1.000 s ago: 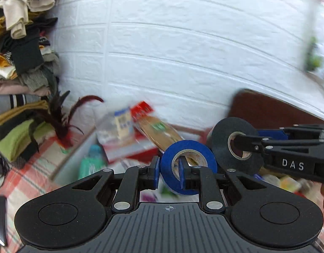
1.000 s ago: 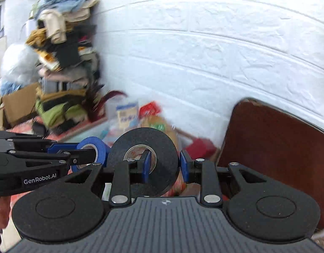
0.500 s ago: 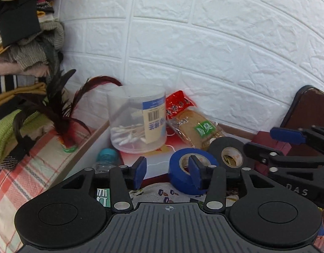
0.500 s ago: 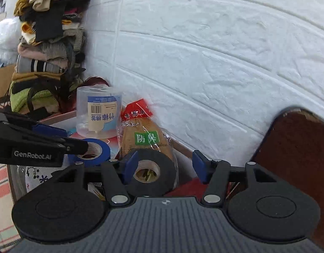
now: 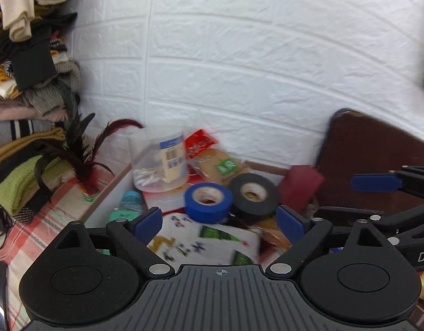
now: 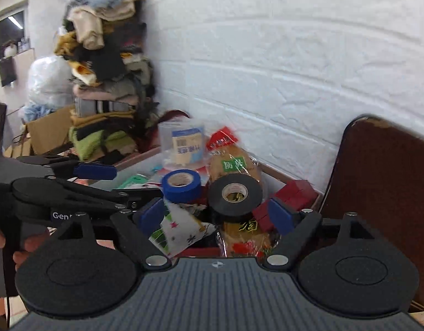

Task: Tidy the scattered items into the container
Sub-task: 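Open both tools to drop the tape rolls into the box and withdraw, then grasp the brown striped glasses case with the left tool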

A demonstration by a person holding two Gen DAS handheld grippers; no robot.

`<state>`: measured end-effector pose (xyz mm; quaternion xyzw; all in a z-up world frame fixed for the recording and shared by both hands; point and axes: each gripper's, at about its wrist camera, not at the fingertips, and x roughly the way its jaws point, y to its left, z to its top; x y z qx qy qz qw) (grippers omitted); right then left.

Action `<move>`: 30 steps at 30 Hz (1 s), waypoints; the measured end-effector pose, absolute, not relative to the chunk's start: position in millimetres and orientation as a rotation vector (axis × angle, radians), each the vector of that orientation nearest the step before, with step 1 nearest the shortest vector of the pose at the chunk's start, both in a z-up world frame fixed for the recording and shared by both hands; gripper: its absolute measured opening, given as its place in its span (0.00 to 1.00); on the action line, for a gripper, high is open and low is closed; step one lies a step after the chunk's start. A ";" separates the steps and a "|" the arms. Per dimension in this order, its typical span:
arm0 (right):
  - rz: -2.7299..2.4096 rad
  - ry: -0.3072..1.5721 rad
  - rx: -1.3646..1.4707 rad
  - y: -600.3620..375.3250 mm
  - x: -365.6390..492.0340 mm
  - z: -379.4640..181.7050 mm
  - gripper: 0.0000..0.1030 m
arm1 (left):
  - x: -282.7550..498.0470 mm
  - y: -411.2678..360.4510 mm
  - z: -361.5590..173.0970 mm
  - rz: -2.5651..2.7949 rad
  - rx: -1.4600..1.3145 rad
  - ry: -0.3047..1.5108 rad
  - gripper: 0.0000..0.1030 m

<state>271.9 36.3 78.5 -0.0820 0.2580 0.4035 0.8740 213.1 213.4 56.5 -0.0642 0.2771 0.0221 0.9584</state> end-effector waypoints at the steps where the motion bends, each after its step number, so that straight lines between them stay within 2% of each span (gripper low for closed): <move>1: 0.844 0.531 -0.171 27.5 263.1 83.5 0.87 | 204.2 205.2 58.7 0.029 -0.126 0.553 0.98; 7: 0.817 0.530 -0.105 -35.5 210.5 101.0 0.94 | 150.9 156.1 72.0 -0.062 -0.101 0.501 1.00; 13: 0.766 0.540 -0.020 -103.0 156.0 91.7 0.98 | 104.3 101.4 66.4 -0.166 -0.070 0.474 1.00; 17: 0.687 0.527 0.007 -142.1 121.8 66.3 0.98 | 83.9 64.0 40.3 -0.212 -0.047 0.492 1.00; 25: 0.598 0.561 0.113 -199.7 76.1 4.7 0.98 | 60.4 -2.8 -44.8 -0.362 -0.033 0.660 1.00; 30: 0.477 0.557 -0.022 -205.5 62.1 -28.1 0.96 | 65.9 -28.1 -76.5 -0.393 -0.009 0.763 0.99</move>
